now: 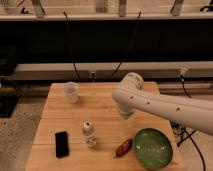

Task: Knock the bottle over

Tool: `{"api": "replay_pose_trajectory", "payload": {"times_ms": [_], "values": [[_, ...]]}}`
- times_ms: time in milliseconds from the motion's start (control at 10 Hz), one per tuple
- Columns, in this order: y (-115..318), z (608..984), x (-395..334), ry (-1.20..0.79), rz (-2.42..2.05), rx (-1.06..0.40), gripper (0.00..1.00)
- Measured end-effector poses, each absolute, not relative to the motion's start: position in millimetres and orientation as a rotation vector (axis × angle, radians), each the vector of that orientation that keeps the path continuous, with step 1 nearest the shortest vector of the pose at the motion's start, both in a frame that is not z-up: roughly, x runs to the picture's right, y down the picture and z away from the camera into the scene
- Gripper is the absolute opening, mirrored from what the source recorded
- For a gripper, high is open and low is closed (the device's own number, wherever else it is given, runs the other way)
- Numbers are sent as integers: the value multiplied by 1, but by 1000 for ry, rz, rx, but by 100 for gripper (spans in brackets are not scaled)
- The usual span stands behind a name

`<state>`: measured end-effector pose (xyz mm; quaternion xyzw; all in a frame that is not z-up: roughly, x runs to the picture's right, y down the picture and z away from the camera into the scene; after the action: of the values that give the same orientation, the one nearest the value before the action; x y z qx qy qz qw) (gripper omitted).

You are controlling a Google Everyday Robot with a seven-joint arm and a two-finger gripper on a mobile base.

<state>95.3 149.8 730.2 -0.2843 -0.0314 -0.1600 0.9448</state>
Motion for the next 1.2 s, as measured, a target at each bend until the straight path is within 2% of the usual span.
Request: {"api": "replay_pose_trajectory", "payload": {"times_ms": [100, 500, 700, 1200], "values": [[152, 733, 89, -69, -336, -585, 38], [155, 734, 69, -91, -376, -596, 5], [157, 733, 59, -106, -398, -597, 4], [165, 721, -19, -163, -523, -608, 4]]}}
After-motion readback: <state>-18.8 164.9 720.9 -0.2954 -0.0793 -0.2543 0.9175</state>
